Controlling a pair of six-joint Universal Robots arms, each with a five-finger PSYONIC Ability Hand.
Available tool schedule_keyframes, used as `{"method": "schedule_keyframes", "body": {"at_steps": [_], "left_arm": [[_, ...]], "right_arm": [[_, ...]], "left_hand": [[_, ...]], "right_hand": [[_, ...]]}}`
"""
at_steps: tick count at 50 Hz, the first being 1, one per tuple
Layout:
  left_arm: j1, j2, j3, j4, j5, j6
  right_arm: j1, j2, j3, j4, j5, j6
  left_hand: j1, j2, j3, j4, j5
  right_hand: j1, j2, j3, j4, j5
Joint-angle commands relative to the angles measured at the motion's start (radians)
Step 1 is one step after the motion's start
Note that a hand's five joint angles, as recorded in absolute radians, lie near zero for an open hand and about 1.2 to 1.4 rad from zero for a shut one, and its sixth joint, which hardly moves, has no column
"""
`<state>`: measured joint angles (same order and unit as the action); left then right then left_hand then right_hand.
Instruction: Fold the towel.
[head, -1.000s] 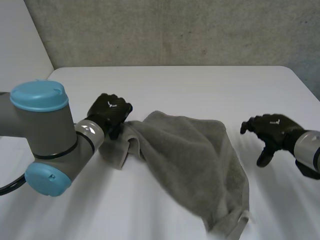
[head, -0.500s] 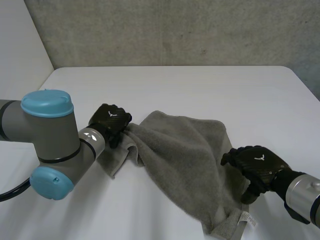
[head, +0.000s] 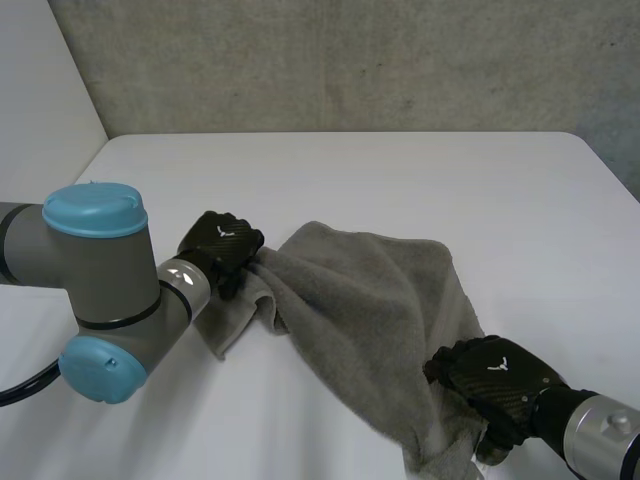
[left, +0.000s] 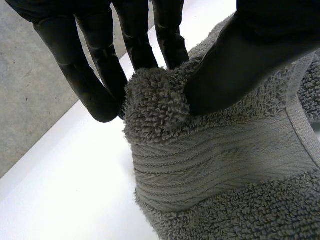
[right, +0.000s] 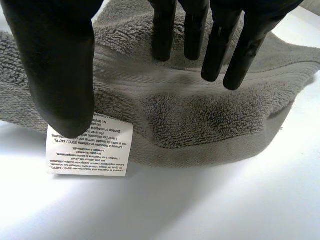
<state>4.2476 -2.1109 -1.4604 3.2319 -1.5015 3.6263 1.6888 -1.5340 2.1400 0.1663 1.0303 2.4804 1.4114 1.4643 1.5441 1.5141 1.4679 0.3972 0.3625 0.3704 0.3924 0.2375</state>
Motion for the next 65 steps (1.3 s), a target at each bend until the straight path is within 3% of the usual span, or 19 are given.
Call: {"method": "schedule_keyframes", "body": {"at_steps": [1, 5, 6, 8, 22, 31, 33, 36, 38, 42, 48, 50, 56, 58, 59, 61, 65], "left_arm": [[0.000, 0.000, -0.001, 0.000, 0.000, 0.000], [0.000, 0.000, -0.001, 0.000, 0.000, 0.000], [0.000, 0.000, -0.001, 0.000, 0.000, 0.000], [0.000, 0.002, 0.000, 0.000, 0.000, 0.000], [0.002, 0.020, 0.066, 0.000, -0.002, -0.009], [0.003, 0.022, 0.333, -0.006, -0.006, -0.035], [0.017, 0.041, 0.449, -0.006, -0.011, -0.124], [0.026, 0.063, 0.503, -0.006, -0.011, -0.189], [0.052, 0.091, 0.596, -0.006, -0.010, -0.320], [0.086, 0.094, 0.657, -0.040, 0.001, -0.419], [0.107, 0.054, 0.650, -0.201, 0.037, -0.434], [0.118, 0.016, 0.576, -0.239, 0.084, -0.429], [0.160, -0.003, 0.399, -0.244, 0.202, -0.387], [0.167, -0.008, 0.284, -0.247, 0.272, -0.312], [0.167, -0.008, 0.284, -0.247, 0.273, -0.311], [0.167, -0.008, 0.188, -0.251, 0.311, -0.214], [0.169, -0.006, 0.121, -0.258, 0.317, -0.115]], "right_arm": [[0.043, 0.040, -0.011, -0.030, -0.010, 0.014], [0.074, 0.109, -0.034, -0.042, -0.009, 0.017], [0.074, 0.109, -0.034, -0.042, -0.009, 0.017], [0.077, 0.127, -0.057, -0.044, -0.007, 0.018], [0.061, 0.103, -0.276, -0.077, -0.001, 0.111], [0.063, 0.126, -0.689, -0.245, 0.111, 0.244], [0.077, 0.132, -0.768, -0.405, 0.120, 0.319], [0.088, 0.130, -0.792, -0.495, 0.128, 0.361], [0.097, 0.127, -0.802, -0.644, 0.137, 0.449], [0.094, 0.120, -0.804, -0.683, 0.132, 0.537], [0.089, 0.143, -0.792, -0.530, 0.065, 0.589], [0.086, 0.191, -0.787, -0.412, -0.011, 0.537], [0.041, 0.273, -0.766, -0.211, -0.075, 0.368], [0.017, 0.345, -0.749, -0.069, -0.073, 0.206], [0.017, 0.345, -0.749, -0.068, -0.073, 0.206], [-0.004, 0.408, -0.735, 0.027, -0.073, 0.067], [-0.015, 0.420, -0.718, 0.050, -0.047, 0.028]], "left_hand": [[-0.015, -0.068, -0.148, -0.118, -0.246], [-0.015, -0.068, -0.148, -0.118, -0.246], [-0.015, -0.068, -0.148, -0.118, -0.246], [-0.015, -0.068, -0.148, -0.118, -0.246], [-0.015, -0.068, -0.148, -0.118, -0.246], [-0.015, -0.068, -0.148, -0.118, -0.246], [-0.015, -0.068, -0.148, -0.118, -0.246], [-0.015, -0.068, -0.148, -0.118, -0.246], [-0.015, -0.068, -0.148, -0.118, -0.246], [-0.015, -0.068, -0.148, -0.118, -0.246], [-0.015, -0.068, -0.148, -0.118, -0.246], [-0.015, -0.068, -0.148, -0.118, -0.246], [-0.015, -0.068, -0.148, -0.118, -0.246], [-0.015, -0.068, -0.148, -0.118, -0.246], [-0.015, -0.068, -0.148, -0.118, -0.246], [-0.015, -0.068, -0.148, -0.118, -0.246], [-0.015, -0.068, -0.148, -0.118, -0.246]], "right_hand": [[0.249, 0.283, 0.275, 0.253, 0.234], [0.684, 0.719, 0.711, 0.689, 0.669], [0.686, 0.721, 0.713, 0.691, 0.671], [0.998, 1.032, 1.024, 1.002, 0.983], [0.999, 1.034, 1.026, 1.004, 0.984], [0.999, 1.034, 1.026, 1.004, 0.984], [0.999, 1.034, 1.026, 1.004, 0.984], [0.999, 1.034, 1.026, 1.004, 0.984], [0.999, 1.034, 1.026, 1.004, 0.984], [0.999, 1.034, 1.026, 1.004, 0.984], [0.999, 1.034, 1.026, 1.004, 0.984], [0.999, 1.034, 1.026, 1.004, 0.984], [0.999, 1.034, 1.026, 1.004, 0.984], [0.999, 1.034, 1.026, 1.004, 0.984], [0.999, 1.034, 1.026, 1.004, 0.984], [0.999, 1.034, 1.026, 1.004, 0.984], [0.999, 1.034, 1.026, 1.004, 0.984]]}}
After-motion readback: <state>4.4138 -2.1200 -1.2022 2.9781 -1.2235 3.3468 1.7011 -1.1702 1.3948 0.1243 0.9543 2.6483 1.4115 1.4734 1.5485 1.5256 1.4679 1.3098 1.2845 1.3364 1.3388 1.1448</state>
